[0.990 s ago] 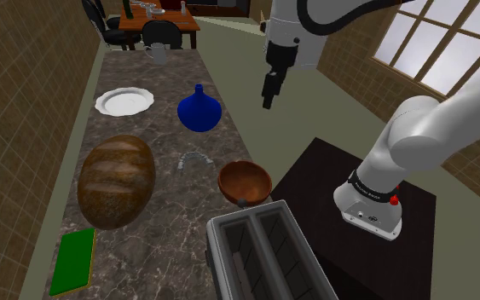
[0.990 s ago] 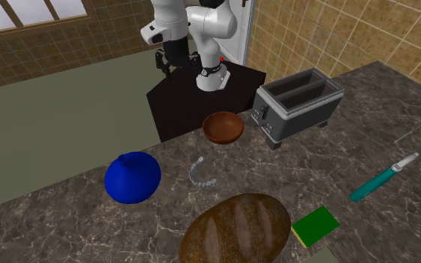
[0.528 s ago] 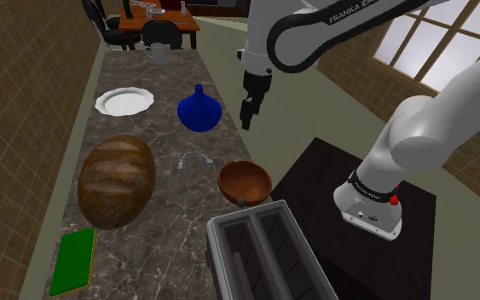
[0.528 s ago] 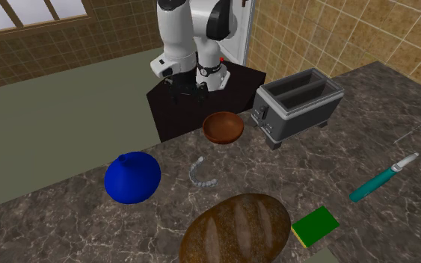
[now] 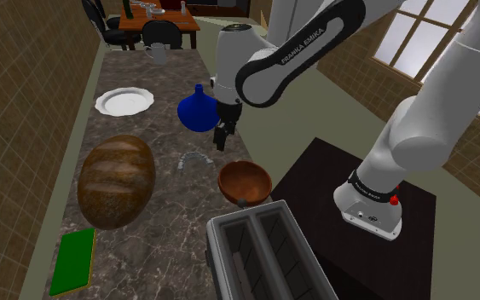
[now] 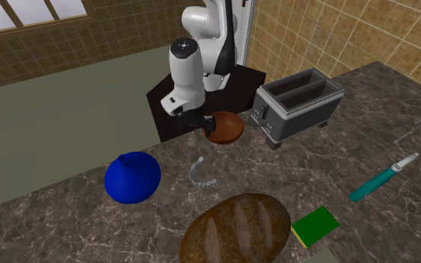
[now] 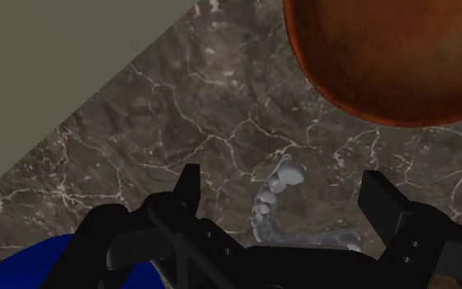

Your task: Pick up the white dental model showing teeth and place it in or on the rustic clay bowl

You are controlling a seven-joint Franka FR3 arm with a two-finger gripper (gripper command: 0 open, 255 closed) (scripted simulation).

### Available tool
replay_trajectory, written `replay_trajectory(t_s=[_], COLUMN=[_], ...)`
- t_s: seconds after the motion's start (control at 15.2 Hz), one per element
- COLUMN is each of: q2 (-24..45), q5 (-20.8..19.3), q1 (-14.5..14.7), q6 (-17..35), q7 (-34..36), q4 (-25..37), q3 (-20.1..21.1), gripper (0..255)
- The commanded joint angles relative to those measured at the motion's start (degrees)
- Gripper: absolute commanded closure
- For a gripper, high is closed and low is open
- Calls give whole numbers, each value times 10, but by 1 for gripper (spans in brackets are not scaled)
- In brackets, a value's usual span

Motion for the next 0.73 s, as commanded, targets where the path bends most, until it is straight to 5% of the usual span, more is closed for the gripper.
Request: replay_trajectory(t_s=[0.0,0.2,0.66], q2=[46,118,163], q5=[-20,-58,-82], q1=[6,20,30], q6=[30,62,105], q7=[21,54,72], q4=[17,55,57], q3=[6,4,-8], gripper=[0,0,0])
